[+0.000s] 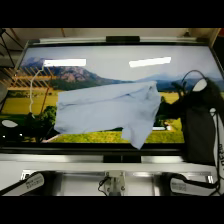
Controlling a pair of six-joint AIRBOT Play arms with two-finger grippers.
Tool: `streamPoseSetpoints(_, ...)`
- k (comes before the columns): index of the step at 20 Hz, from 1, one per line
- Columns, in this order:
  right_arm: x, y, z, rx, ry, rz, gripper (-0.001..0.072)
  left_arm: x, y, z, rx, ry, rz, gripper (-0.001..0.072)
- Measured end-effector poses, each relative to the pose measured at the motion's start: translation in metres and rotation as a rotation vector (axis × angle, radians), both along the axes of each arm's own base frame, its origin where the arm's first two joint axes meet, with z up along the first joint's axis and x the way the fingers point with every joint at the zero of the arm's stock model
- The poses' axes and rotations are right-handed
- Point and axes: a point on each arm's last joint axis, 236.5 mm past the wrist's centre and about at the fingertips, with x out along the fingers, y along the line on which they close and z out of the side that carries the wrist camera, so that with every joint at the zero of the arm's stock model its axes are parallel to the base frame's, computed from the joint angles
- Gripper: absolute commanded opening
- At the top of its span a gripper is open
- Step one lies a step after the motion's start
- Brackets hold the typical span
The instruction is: Fold the shirts.
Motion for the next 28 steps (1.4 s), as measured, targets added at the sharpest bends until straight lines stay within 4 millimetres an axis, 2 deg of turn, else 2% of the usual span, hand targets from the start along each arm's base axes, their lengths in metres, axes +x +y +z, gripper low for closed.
streamPoseSetpoints(2, -0.007, 0.012, -0.023, 0.031, 0.009, -0.043, 0.0513, 0.001, 0.003, 0.002, 0.022, -0.019, -0.015, 0.0039)
streamPoseSetpoints(3, -0.007, 0.014, -0.032, 0.032, 0.003, -0.064, 0.0487, 0.001, 0.004, 0.003, 0.027, -0.027, -0.021, 0.0039)
streamPoseSetpoints(8, 0.014, 0.009, -0.056, 0.001, -0.098, -0.158, 0.0483, 0.003, 0.006, 0.010, 0.044, -0.057, -0.037, 0.0039)
streamPoseSetpoints(9, 0.018, 0.007, -0.058, -0.007, -0.115, -0.171, 0.0305, 0.004, 0.004, 0.012, 0.039, -0.059, -0.037, 0.0039)
streamPoseSetpoints(10, 0.022, 0.005, -0.060, -0.014, -0.131, -0.182, 0.0089, 0.003, 0.003, 0.013, 0.035, -0.060, -0.038, 0.0039)
streamPoseSetpoints(11, 0.026, 0.005, -0.061, -0.016, -0.144, -0.193, 0.0058, 0.004, 0.003, 0.014, 0.032, -0.066, -0.037, 0.0038)
streamPoseSetpoints(14, 0.034, 0.005, -0.059, -0.011, -0.176, -0.214, 0.0057, 0.010, -0.001, 0.021, 0.019, -0.101, -0.049, 0.0036)
streamPoseSetpoints(16, 0.044, 0.009, -0.042, 0.013, -0.239, -0.198, 0.0057, 0.027, -0.002, 0.041, 0.028, -0.188, -0.072, 0.0035)
streamPoseSetpoints(17, 0.052, 0.011, -0.025, 0.021, -0.293, -0.185, 0.0057, 0.043, -0.001, 0.062, 0.049, -0.267, -0.089, 0.0035)
streamPoseSetpoints(18, 0.065, 0.011, 0.000, 0.027, -0.370, -0.171, 0.0057, 0.061, 0.000, 0.094, 0.082, -0.363, -0.113, 0.0035)
streamPoseSetpoints(19, 0.081, 0.010, 0.038, 0.024, -0.482, -0.151, 0.0057, 0.083, 0.003, 0.139, 0.130, -0.489, -0.131, 0.0036)
streamPoseSetpoints(20, 0.096, 0.007, 0.084, 0.012, -0.613, -0.131, 0.0057, 0.103, 0.007, 0.193, 0.188, -0.631, -0.135, 0.0036)
streamPoseSetpoints(21, 0.109, 0.002, 0.141, -0.016, -0.770, -0.111, 0.0057, 0.116, 0.011, 0.256, 0.257, -0.782, -0.133, 0.0036)
streamPoseSetpoints(22, 0.117, -0.003, 0.204, -0.052, -0.936, -0.101, 0.0057, 0.123, 0.014, 0.336, 0.340, -0.968, -0.115, 0.0036)
streamPoseSetpoints(23, 0.115, -0.009, 0.278, -0.097, -1.122, -0.100, 0.0057, 0.115, 0.013, 0.422, 0.424, -1.165, -0.086, 0.0036)
streamPoseSetpoints(24, 0.103, -0.013, 0.346, -0.135, -1.288, -0.108, 0.0057, 0.095, 0.010, 0.496, 0.500, -1.337, -0.058, 0.0036)
streamPoseSetpoints(25, 0.079, -0.015, 0.413, -0.172, -1.451, -0.117, 0.0057, 0.063, 0.002, 0.562, 0.577, -1.490, -0.034, 0.0036)
streamPoseSetpoints(26, 0.050, -0.015, 0.467, -0.197, -1.587, -0.129, 0.0057, 0.030, -0.007, 0.610, 0.626, -1.607, -0.008, 0.0036)
streamPoseSetpoints(27, 0.015, -0.013, 0.513, -0.217, -1.708, -0.137, 0.0057, -0.007, -0.017, 0.649, 0.656, -1.708, 0.024, 0.0036)
streamPoseSetpoints(28, -0.018, -0.012, 0.547, -0.231, -1.803, -0.149, 0.0057, -0.038, -0.028, 0.672, 0.669, -1.772, 0.042, 0.0036)
